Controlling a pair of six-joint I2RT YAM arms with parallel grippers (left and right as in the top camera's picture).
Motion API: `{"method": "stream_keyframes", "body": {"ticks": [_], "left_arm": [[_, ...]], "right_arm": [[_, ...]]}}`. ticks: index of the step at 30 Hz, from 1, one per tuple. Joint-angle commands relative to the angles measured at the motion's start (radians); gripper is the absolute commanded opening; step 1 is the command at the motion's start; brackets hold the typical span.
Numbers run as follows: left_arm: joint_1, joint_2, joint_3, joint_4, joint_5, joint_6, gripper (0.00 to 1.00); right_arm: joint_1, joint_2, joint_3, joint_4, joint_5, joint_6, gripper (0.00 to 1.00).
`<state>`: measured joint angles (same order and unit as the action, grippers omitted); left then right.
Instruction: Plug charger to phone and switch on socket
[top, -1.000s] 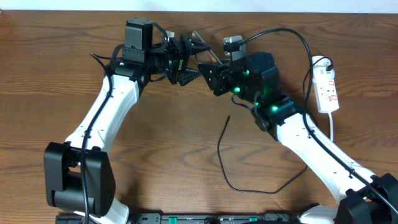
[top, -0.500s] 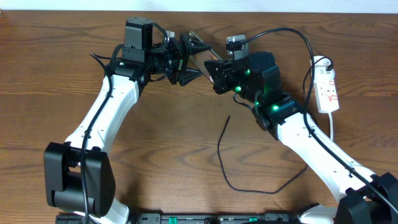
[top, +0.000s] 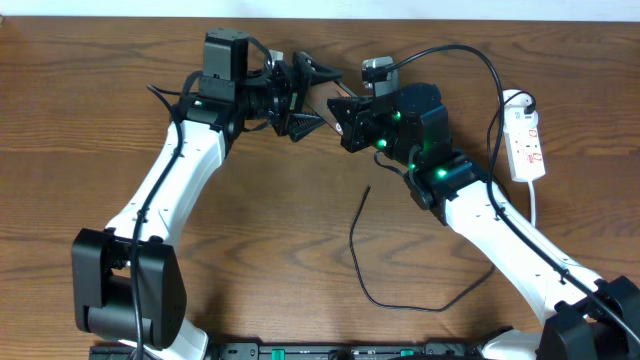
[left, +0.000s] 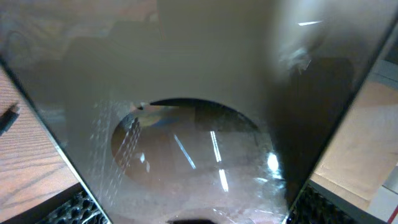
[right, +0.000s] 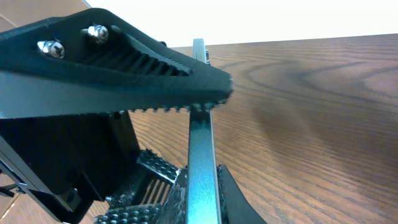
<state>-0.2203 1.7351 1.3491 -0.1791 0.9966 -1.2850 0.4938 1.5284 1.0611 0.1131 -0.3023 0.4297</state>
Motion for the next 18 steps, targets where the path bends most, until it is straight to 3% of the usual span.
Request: {"method": "stream_keyframes", "body": {"ticks": [1, 18], "left_arm": [[-0.017, -0.023, 0.036, 0.006, 0.038, 0.005, 0.89], [0.002, -0.023, 0.036, 0.103, 0.114, 0.008, 0.89]], "right_arm": [[0.009, -0.003, 0.021, 0.016, -0.062, 0.01, 0.01], [-0.114, -0.003, 0.021, 0.029, -0.063, 0.057, 0.01]]}}
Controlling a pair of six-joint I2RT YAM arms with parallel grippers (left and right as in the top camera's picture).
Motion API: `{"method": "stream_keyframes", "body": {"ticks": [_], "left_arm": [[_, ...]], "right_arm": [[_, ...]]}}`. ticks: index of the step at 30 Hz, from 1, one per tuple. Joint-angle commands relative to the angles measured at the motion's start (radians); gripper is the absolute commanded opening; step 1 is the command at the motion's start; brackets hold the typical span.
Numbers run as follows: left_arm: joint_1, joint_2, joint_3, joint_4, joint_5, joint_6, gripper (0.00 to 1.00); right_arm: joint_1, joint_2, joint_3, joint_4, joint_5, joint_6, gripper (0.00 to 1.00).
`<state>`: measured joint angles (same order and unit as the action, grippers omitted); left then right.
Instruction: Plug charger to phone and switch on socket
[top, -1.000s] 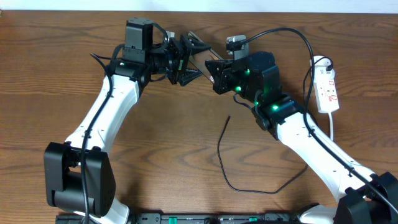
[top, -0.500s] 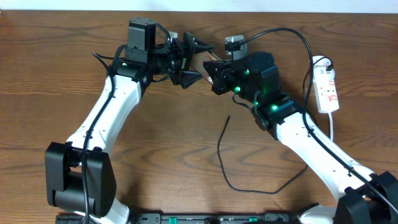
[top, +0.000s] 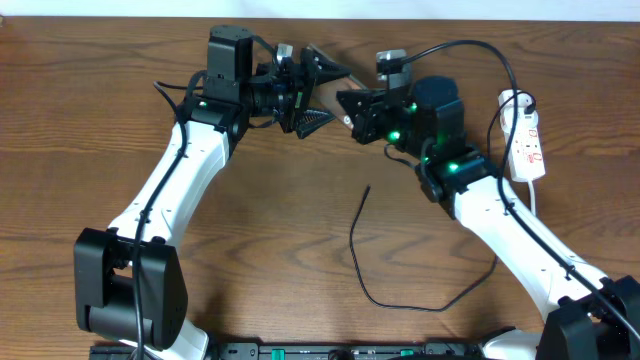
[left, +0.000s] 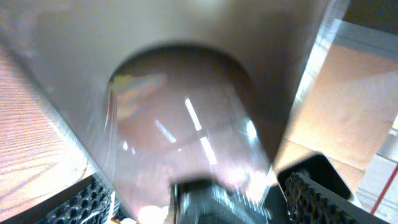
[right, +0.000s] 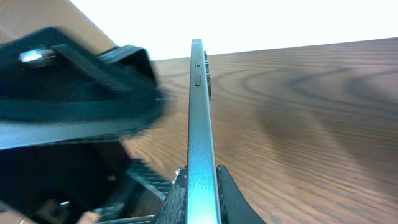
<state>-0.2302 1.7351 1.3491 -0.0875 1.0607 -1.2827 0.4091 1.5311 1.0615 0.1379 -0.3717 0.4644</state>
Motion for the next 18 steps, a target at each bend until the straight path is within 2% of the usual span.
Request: {"method": "stream_keyframes", "body": {"ticks": [1, 5, 9, 12, 16, 18], "left_arm": [[0.014, -0.023, 0.036, 0.012, 0.051, 0.006, 0.89], [0.019, -0.023, 0.036, 0.011, 0.055, 0.006, 0.9], [0.021, -0.023, 0.036, 0.012, 0.055, 0.024, 0.9], [0.034, -0.023, 0.036, 0.012, 0.058, 0.061, 0.9], [0.069, -0.023, 0.036, 0.015, 0.061, 0.122, 0.9], [0.084, -0.023, 0.036, 0.015, 0.056, 0.142, 0.9]], "right_arm": [[-0.036, -0.006, 0.02, 0.005, 0.007, 0.022, 0.01], [-0.061, -0.006, 0.02, 0.009, 0.008, 0.053, 0.01], [-0.084, -0.006, 0.02, 0.004, 0.069, 0.149, 0.01], [-0.102, -0.006, 0.02, 0.0, 0.113, 0.291, 0.01], [-0.126, -0.006, 0.02, -0.008, 0.118, 0.585, 0.01], [-0.127, -0.006, 0.02, -0.01, 0.114, 0.684, 0.01]]}}
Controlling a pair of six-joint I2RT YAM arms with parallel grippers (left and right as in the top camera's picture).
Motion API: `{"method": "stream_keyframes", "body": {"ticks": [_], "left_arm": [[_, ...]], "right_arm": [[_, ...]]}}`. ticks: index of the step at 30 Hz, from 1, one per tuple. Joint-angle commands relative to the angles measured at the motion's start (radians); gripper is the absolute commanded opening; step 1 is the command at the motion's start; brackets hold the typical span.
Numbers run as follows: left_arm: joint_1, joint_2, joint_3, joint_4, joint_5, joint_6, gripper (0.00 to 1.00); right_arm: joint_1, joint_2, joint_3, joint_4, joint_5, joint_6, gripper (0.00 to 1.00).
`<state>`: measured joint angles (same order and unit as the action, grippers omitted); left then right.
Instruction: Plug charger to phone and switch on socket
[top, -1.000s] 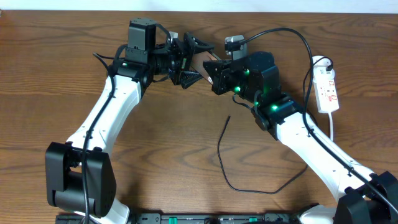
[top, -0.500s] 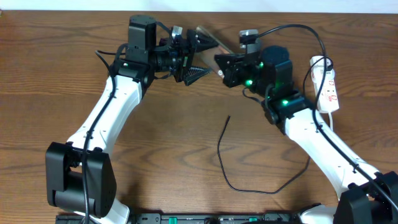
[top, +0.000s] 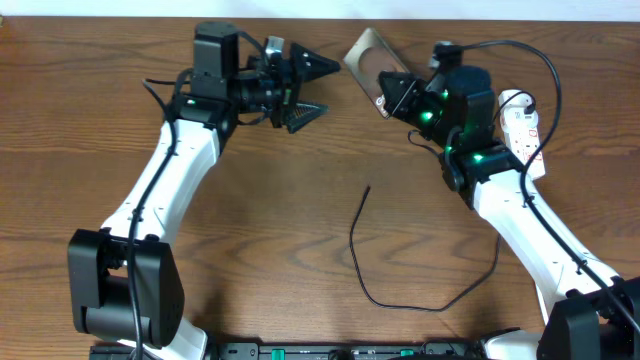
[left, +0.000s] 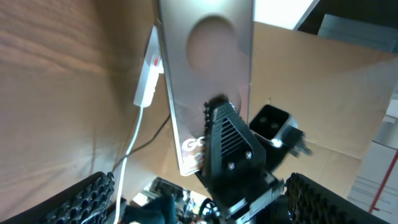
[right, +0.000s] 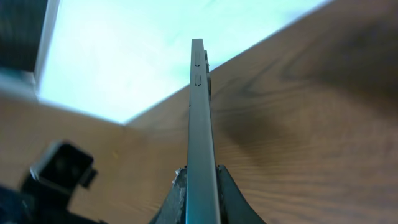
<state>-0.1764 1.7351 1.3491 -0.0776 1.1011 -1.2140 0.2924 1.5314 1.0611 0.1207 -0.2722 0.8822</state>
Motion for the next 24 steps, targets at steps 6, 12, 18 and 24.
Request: {"method": "stream_keyframes", "body": {"ticks": [6, 12, 18, 24], "left_arm": [[0.082, -0.023, 0.036, 0.033, -0.021, 0.16, 0.9], [0.084, -0.022, 0.036, 0.064, -0.105, 0.174, 0.9], [0.075, -0.022, 0.036, 0.065, -0.15, 0.124, 0.9], [0.074, -0.022, 0.036, 0.13, -0.153, -0.01, 0.9]], "right_arm": [[0.009, -0.006, 0.021, 0.037, -0.055, 0.576, 0.01], [0.06, -0.006, 0.021, 0.118, -0.105, 0.693, 0.01], [0.134, -0.006, 0.021, 0.207, -0.083, 0.736, 0.01], [0.189, -0.006, 0.021, 0.213, -0.005, 0.771, 0.01]]}}
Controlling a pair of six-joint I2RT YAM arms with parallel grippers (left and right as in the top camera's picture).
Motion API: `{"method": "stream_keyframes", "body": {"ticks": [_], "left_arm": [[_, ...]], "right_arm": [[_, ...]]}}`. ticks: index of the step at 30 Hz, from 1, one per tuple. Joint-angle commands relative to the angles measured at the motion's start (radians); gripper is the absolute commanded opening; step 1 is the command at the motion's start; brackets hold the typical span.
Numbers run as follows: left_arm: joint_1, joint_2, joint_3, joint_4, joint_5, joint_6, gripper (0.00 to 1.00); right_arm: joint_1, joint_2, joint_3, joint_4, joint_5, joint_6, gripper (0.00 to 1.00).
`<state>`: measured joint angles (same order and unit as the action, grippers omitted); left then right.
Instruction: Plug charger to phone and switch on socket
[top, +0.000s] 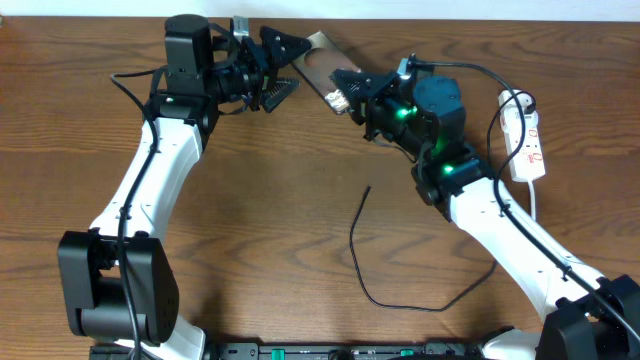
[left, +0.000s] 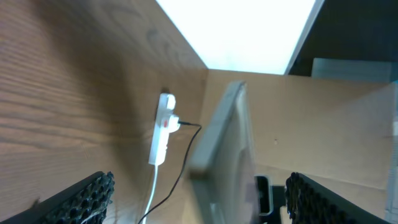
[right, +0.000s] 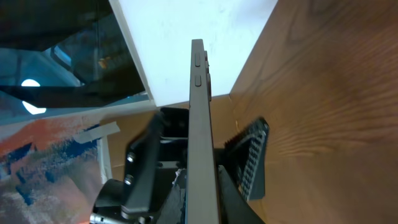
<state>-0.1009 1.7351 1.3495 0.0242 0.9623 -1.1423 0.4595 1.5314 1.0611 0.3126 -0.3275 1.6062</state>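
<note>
My right gripper (top: 350, 92) is shut on the phone (top: 320, 60) and holds it above the back of the table, edge-on in the right wrist view (right: 198, 118). My left gripper (top: 295, 67) is open right beside the phone's left side, its fingers (right: 252, 155) on either side of it; touching cannot be told. In the left wrist view the phone (left: 224, 143) is a blurred slab between the open pads (left: 74, 199). The black charger cable (top: 358, 262) lies loose on the table, its free end (top: 368, 188) near the middle.
A white power strip (top: 526, 135) lies at the right edge, also seen from the left wrist (left: 160, 127), with a black lead plugged into it. The wooden table (top: 250, 230) runs to a pale wall at the back.
The right gripper has carried the phone to the left and turned it. The left gripper, still open, has also shifted left and up, and the phone now sits close between its fingers.
First both grippers met at the phone near the back middle, the phone filling the left wrist view. Then the left fingers stood open and apart while the right gripper held the phone further right. Now the phone is back by the left fingers. The cable never moved.
</note>
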Motion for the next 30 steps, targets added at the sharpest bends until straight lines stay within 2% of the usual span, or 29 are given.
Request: {"method": "stream_keyframes", "body": {"ticks": [1, 11, 18, 22, 30], "left_arm": [[-0.002, -0.022, 0.035, 0.042, -0.014, -0.101, 0.9], [-0.003, -0.022, 0.035, 0.068, -0.063, -0.225, 0.9], [-0.003, -0.022, 0.035, 0.068, -0.095, -0.224, 0.89], [-0.004, -0.022, 0.035, 0.068, -0.111, -0.224, 0.77], [-0.034, -0.022, 0.035, 0.068, -0.12, -0.224, 0.77]], "right_arm": [[0.03, -0.006, 0.021, 0.027, 0.06, 0.056, 0.01], [0.076, -0.006, 0.021, 0.056, 0.119, 0.145, 0.01], [0.105, -0.006, 0.021, 0.059, 0.119, 0.145, 0.01], [0.127, -0.006, 0.021, 0.059, 0.119, 0.144, 0.01], [0.145, -0.006, 0.021, 0.055, 0.12, 0.143, 0.01]]}}
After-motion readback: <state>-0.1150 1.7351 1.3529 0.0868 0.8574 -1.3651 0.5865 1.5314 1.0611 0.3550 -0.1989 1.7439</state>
